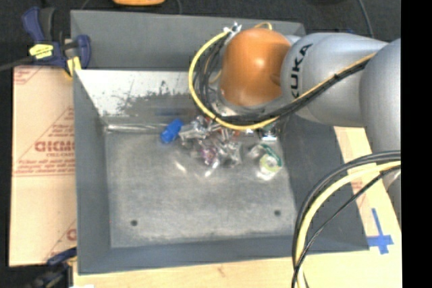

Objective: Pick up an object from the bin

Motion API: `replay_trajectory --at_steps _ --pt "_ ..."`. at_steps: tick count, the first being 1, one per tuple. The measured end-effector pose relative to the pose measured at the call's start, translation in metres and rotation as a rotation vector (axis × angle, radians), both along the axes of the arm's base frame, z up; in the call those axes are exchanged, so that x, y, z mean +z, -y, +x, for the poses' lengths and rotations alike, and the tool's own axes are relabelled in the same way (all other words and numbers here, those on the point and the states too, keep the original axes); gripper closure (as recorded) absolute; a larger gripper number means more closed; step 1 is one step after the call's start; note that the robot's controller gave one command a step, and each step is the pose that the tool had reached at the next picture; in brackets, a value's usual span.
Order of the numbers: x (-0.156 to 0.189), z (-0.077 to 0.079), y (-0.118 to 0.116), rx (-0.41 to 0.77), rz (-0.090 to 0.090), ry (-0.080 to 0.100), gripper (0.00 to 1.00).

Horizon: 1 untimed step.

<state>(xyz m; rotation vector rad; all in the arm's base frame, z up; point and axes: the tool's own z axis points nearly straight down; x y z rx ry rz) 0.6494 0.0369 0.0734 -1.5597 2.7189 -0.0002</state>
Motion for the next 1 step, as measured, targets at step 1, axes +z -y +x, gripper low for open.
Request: replay_trajectory --at_steps 1 --pt "0.0 -0.0006 -0.0004 -0.002 0.0 -0.005 1.0"
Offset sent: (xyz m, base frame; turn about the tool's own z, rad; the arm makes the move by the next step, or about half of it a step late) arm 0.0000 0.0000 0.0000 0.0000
